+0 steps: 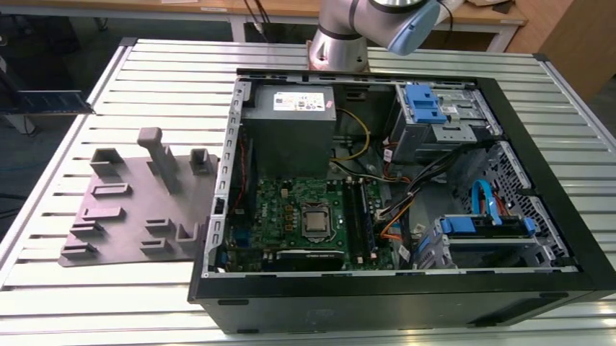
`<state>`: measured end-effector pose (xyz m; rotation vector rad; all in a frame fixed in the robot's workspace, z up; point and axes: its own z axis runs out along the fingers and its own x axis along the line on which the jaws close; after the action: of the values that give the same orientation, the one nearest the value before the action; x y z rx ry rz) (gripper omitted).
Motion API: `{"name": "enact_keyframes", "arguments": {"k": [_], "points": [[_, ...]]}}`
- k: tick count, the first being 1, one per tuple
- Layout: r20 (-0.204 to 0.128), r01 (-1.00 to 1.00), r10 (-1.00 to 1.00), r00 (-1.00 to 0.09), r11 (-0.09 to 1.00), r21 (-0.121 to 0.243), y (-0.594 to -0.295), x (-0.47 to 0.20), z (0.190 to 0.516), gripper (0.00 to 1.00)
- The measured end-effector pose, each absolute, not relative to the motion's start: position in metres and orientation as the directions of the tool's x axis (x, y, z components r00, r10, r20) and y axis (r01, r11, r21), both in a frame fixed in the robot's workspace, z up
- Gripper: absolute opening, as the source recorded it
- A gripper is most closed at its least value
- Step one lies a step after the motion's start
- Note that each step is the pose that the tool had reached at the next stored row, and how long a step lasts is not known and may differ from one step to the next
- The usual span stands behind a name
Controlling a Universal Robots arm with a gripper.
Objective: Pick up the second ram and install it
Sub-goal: 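Pick up the second ram and move it above second insertion slot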
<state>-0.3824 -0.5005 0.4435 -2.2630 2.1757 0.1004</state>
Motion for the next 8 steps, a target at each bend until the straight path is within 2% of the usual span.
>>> {"name": "enact_keyframes", "arguments": {"k": [8], "points": [[-0.049, -0.998, -0.998, 0.038, -0.04, 0.044, -0.5004, -0.3824, 0.4542, 0.11]]}}
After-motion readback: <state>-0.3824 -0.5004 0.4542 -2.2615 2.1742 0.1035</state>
